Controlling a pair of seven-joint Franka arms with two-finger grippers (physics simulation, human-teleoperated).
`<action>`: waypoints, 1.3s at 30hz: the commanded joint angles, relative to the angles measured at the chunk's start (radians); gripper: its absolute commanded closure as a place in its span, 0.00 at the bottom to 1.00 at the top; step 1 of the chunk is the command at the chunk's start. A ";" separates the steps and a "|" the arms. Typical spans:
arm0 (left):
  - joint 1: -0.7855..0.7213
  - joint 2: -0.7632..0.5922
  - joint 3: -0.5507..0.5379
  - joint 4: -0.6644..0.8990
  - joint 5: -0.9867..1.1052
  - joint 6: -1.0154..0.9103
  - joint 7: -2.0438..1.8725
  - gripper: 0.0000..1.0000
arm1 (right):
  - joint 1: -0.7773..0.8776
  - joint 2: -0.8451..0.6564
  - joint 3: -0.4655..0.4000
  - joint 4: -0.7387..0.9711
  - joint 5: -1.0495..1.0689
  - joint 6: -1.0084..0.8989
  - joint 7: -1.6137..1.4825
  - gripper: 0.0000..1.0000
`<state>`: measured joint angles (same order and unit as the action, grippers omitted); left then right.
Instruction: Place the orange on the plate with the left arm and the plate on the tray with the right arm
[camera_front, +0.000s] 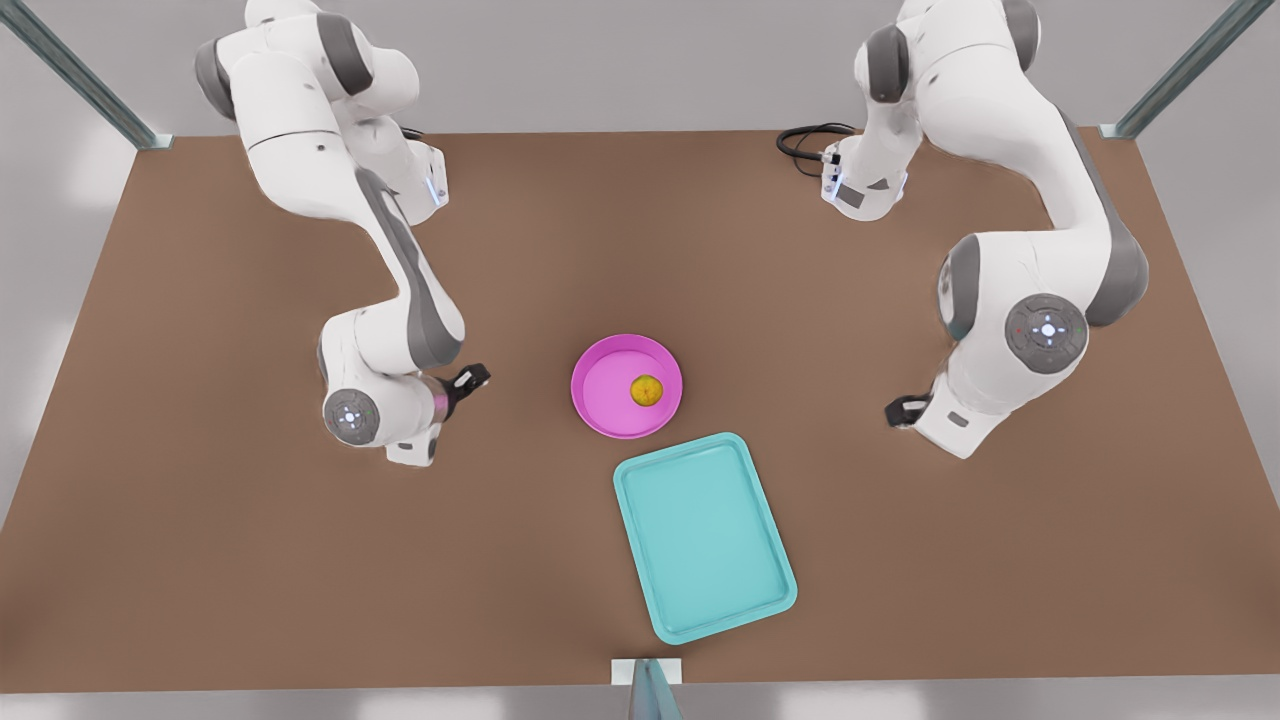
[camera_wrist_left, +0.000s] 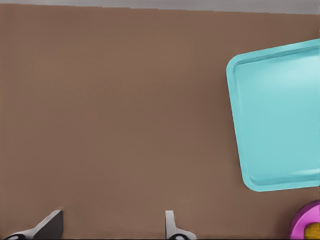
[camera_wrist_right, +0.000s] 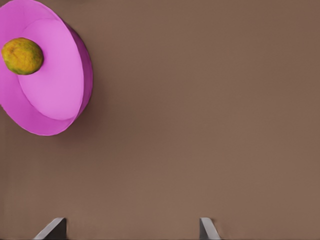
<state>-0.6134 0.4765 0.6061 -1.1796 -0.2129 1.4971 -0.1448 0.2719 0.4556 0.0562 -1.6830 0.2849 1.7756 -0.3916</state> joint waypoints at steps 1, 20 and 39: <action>0.356 -0.128 -0.434 0.017 0.085 -0.229 0.297 0.00 | 0.030 -0.046 0.008 -0.122 0.172 0.330 0.013 0.00; 0.515 -0.323 -0.654 -0.252 0.256 -0.086 0.123 0.00 | 0.196 0.115 0.071 -0.234 0.313 0.731 0.277 0.00; 0.515 -0.337 -0.654 -0.250 0.256 -0.112 0.123 0.00 | 0.237 0.179 0.071 -0.215 0.315 0.723 0.263 0.50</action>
<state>-0.0982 0.1402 -0.0473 -1.4310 0.0424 1.3917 -0.0341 0.5094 0.6355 0.1272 -1.8975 0.6004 2.5023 -0.1665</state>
